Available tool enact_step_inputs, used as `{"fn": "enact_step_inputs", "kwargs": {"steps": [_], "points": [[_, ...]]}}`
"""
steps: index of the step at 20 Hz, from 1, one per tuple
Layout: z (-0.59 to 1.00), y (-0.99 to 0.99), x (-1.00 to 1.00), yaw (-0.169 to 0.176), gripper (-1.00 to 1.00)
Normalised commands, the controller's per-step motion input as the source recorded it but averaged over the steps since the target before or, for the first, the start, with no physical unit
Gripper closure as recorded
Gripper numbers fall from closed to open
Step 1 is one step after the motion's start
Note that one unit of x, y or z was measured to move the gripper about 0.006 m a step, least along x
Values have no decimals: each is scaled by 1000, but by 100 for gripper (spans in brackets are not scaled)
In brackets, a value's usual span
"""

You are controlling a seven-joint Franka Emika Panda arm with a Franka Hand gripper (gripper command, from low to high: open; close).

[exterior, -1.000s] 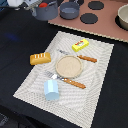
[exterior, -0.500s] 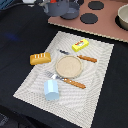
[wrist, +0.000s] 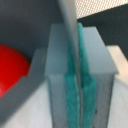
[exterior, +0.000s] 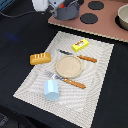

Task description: Interact with the objects in diverse but meaningful ways.

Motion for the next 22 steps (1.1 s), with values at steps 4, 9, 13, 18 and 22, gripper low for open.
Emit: {"fn": "enact_step_inputs", "kwargs": {"steps": [4, 9, 13, 18, 22], "points": [[234, 204, 696, 0, 100], [467, 244, 674, 0, 100], [527, 362, 637, 0, 100], [551, 402, 652, 0, 100], [476, 430, 644, 0, 100]]}}
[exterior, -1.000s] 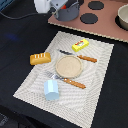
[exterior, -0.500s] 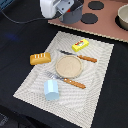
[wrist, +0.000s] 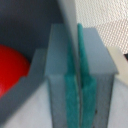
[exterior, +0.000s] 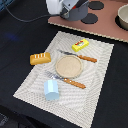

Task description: Interact with the objects in diverse but meaningful ways.

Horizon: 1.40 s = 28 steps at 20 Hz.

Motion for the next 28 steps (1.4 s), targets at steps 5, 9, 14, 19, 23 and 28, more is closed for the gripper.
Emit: {"fn": "enact_step_inputs", "kwargs": {"steps": [5, 9, 14, 19, 23, 28], "points": [[334, 465, 662, 0, 100], [111, 424, 706, -6, 100], [0, 364, 738, -23, 100], [0, 351, 743, -28, 100], [0, 343, 739, -31, 100], [73, 483, 507, -37, 100]]}}
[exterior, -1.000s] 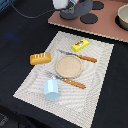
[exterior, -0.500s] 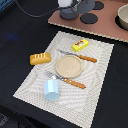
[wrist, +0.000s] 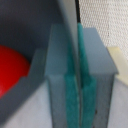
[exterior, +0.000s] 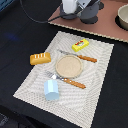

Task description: Interact with the objects in diverse but meaningful ways.

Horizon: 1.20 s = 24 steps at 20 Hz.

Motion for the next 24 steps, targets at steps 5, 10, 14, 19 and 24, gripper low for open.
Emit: {"fn": "enact_step_inputs", "kwargs": {"steps": [5, 10, 14, 19, 24], "points": [[175, 517, 157, -26, 100], [258, 530, -150, 0, 100], [213, 466, -282, 0, 100], [105, 381, -55, 0, 100], [12, 376, 171, 0, 100]]}}
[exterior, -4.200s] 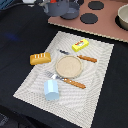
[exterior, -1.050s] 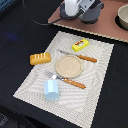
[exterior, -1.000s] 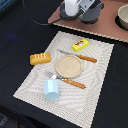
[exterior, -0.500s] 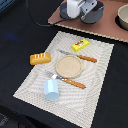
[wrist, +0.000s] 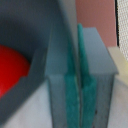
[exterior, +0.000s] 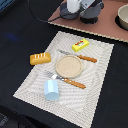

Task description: Interact with the objects in diverse but meaningful ways.

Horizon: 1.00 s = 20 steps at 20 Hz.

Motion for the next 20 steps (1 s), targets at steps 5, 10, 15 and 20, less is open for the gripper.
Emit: {"fn": "enact_step_inputs", "kwargs": {"steps": [5, 10, 15, 20], "points": [[61, 471, 508, -2, 100], [0, 467, 409, 0, 100], [0, 427, 360, -1, 100], [54, 177, 514, -23, 100]]}}
